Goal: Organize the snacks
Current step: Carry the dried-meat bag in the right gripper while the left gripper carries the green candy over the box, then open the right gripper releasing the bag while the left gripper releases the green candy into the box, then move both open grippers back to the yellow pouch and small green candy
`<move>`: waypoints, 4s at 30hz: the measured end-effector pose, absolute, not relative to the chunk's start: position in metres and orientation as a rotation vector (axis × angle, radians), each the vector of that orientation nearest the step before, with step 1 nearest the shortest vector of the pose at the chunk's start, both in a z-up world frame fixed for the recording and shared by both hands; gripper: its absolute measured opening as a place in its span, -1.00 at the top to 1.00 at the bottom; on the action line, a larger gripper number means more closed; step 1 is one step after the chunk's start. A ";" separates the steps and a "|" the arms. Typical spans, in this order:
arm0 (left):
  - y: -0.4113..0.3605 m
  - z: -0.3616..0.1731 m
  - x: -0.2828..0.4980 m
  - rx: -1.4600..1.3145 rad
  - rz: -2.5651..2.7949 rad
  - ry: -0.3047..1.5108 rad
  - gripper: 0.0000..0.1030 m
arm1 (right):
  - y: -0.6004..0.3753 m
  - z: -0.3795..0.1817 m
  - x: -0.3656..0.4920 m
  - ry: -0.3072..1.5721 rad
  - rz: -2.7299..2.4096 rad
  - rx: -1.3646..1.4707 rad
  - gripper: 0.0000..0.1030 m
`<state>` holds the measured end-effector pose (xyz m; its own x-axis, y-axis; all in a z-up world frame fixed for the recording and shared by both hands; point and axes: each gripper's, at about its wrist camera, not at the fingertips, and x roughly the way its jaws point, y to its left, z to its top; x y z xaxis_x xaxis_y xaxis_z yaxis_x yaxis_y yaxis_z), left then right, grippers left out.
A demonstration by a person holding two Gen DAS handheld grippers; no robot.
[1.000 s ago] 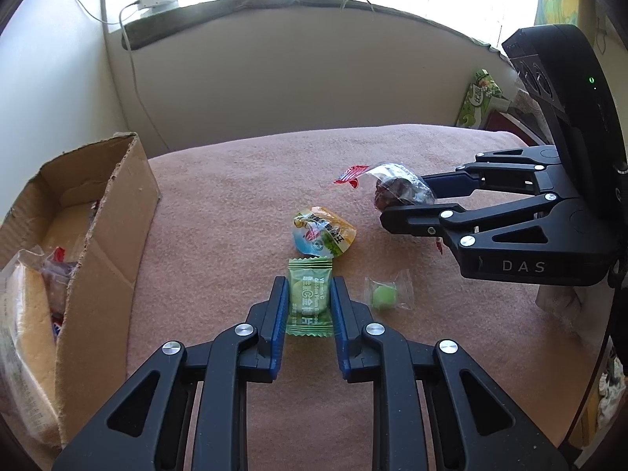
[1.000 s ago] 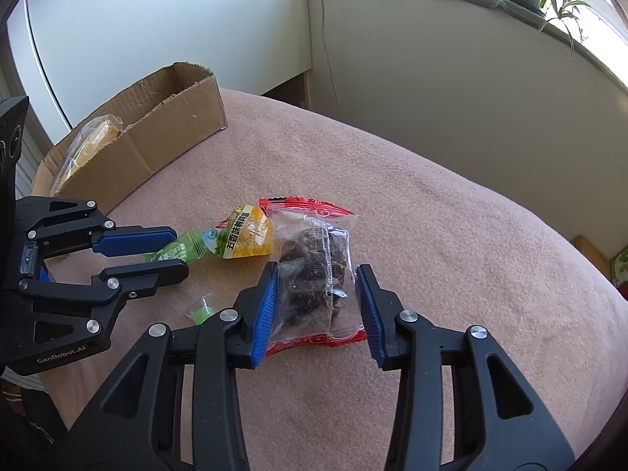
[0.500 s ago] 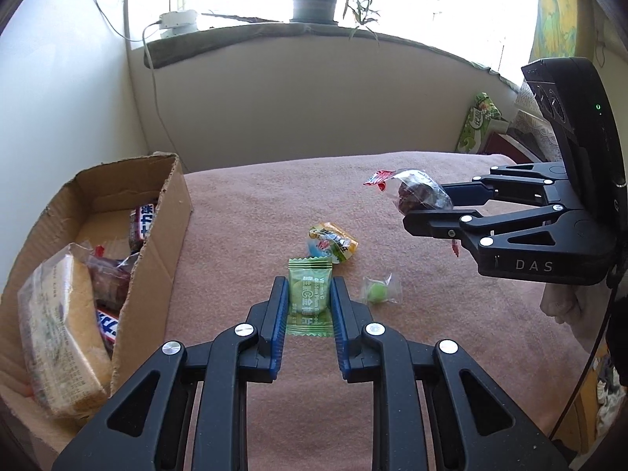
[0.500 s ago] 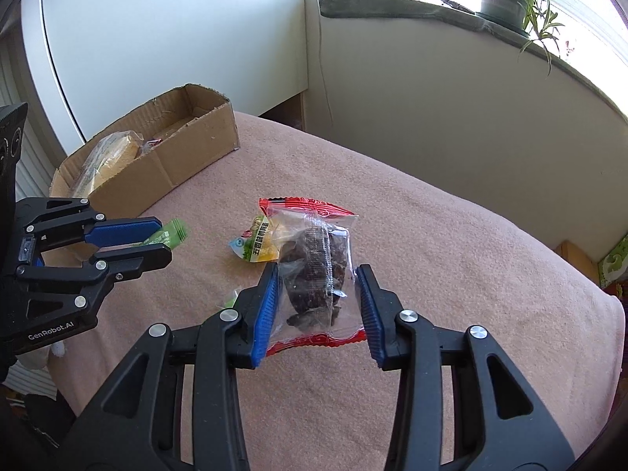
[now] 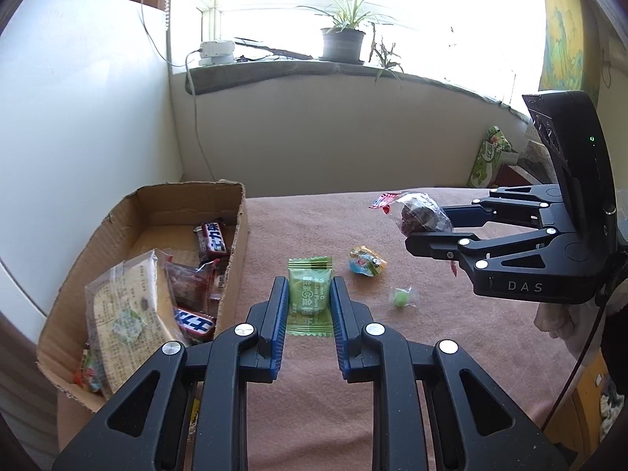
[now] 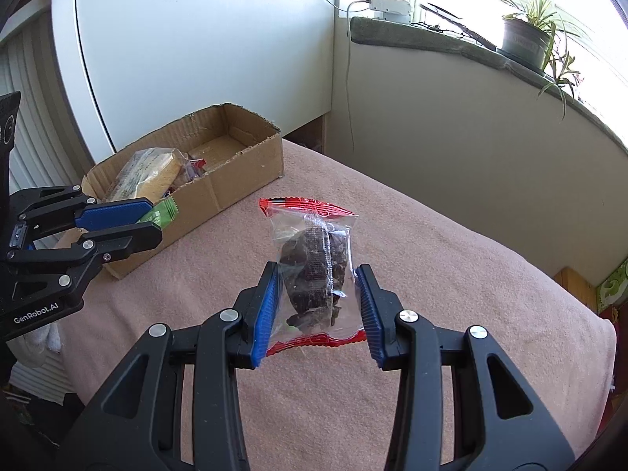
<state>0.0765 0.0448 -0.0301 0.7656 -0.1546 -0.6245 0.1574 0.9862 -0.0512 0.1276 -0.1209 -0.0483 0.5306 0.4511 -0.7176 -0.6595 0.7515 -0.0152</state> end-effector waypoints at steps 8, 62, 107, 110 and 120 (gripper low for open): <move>0.075 -0.025 0.068 -0.024 -0.114 0.651 0.62 | -0.081 -0.040 0.121 0.738 0.720 -0.323 0.20; 0.173 -0.030 0.069 -0.106 0.138 0.655 0.05 | 0.059 -0.040 0.145 0.744 0.874 -0.348 -0.38; 0.059 -0.018 0.084 -0.057 -0.078 0.627 0.01 | -0.128 -0.066 0.131 0.806 0.690 -0.289 -0.45; 0.042 -0.025 0.092 -0.052 -0.116 0.651 0.01 | -0.128 -0.075 0.127 0.822 0.712 -0.305 -0.30; 0.006 -0.051 0.127 -0.044 -0.200 0.740 0.02 | -0.127 -0.095 0.127 0.858 0.756 -0.289 0.06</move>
